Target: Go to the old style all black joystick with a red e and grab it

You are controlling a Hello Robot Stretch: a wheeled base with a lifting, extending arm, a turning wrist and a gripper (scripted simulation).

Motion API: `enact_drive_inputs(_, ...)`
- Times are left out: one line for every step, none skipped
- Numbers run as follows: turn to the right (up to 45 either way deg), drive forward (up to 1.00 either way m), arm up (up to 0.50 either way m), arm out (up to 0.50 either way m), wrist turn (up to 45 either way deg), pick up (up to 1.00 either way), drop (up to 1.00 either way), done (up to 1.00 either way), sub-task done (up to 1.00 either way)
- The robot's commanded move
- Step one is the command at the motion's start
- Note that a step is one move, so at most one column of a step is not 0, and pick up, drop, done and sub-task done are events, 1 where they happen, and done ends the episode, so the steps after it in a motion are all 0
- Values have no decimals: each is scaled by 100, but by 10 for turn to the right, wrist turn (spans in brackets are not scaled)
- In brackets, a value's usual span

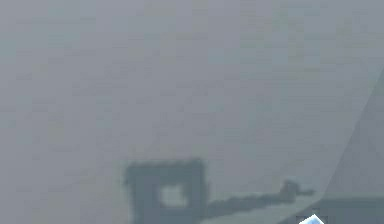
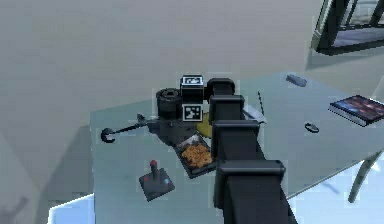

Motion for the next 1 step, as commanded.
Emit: enact_drive_inputs(0, 0, 0, 0, 60, 0, 0, 0, 0)
